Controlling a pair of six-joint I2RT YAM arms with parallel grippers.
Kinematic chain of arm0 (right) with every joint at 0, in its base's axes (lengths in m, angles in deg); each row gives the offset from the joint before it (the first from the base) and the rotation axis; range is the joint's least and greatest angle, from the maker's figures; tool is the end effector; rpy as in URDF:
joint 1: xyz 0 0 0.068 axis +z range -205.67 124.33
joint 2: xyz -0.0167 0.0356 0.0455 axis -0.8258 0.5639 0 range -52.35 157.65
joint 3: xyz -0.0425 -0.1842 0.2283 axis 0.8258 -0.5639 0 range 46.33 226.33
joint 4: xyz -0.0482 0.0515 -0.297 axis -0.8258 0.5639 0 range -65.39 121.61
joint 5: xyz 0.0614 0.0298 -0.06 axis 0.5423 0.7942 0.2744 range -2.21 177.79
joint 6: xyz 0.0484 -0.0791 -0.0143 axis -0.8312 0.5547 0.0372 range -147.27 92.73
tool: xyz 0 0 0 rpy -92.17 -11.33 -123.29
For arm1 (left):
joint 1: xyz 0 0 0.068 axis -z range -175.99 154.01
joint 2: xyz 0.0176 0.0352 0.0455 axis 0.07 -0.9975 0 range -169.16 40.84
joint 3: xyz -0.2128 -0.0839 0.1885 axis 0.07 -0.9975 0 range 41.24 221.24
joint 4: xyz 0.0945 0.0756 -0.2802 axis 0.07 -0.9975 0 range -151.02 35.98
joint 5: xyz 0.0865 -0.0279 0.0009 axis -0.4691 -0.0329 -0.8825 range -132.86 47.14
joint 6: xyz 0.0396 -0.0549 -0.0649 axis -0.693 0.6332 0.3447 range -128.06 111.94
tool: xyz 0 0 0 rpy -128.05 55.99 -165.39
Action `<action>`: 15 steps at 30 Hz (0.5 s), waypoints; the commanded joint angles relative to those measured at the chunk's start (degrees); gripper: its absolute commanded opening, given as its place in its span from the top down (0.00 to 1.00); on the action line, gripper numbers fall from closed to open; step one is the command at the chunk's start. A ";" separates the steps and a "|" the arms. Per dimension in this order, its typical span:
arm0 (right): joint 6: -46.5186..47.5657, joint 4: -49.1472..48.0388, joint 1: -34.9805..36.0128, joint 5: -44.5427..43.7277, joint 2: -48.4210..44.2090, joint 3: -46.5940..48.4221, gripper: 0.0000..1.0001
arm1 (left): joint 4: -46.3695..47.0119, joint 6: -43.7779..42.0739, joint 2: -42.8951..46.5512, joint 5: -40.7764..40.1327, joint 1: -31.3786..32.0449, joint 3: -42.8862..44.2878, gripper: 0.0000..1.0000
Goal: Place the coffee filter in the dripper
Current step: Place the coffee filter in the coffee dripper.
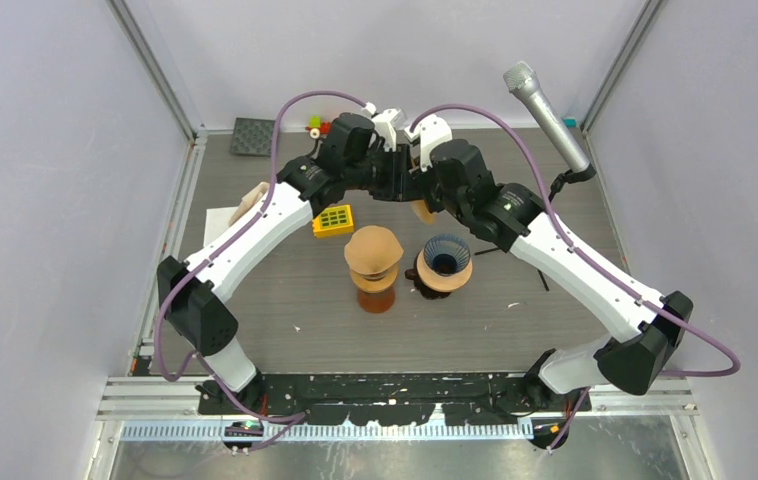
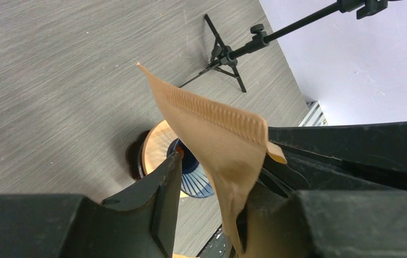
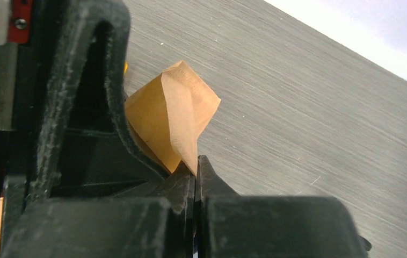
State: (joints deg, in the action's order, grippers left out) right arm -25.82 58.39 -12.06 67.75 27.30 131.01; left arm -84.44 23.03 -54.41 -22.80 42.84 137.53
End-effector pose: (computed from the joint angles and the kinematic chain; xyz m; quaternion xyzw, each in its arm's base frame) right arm 0.3006 0.2465 0.4086 -0.2429 0.8167 0.0407 0.5219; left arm 0.3481 -0.3174 0.3906 0.1450 0.8422 -0.4080 0.3212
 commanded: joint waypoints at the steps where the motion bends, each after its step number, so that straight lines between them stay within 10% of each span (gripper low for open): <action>1: -4.67 -3.01 -0.49 0.12 0.45 1.24 1.00 | 2.39 -1.43 0.59 -2.66 -0.11 1.09 0.66; 15: -4.47 -2.94 -0.68 -0.70 0.30 1.27 1.00 | 0.99 -6.18 0.40 -8.47 -0.12 2.30 0.92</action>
State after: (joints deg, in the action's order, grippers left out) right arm -29.66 58.06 -12.63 67.93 28.18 131.01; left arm -84.44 19.44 -54.41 -28.75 42.84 137.53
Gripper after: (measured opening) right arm 0.020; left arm 0.095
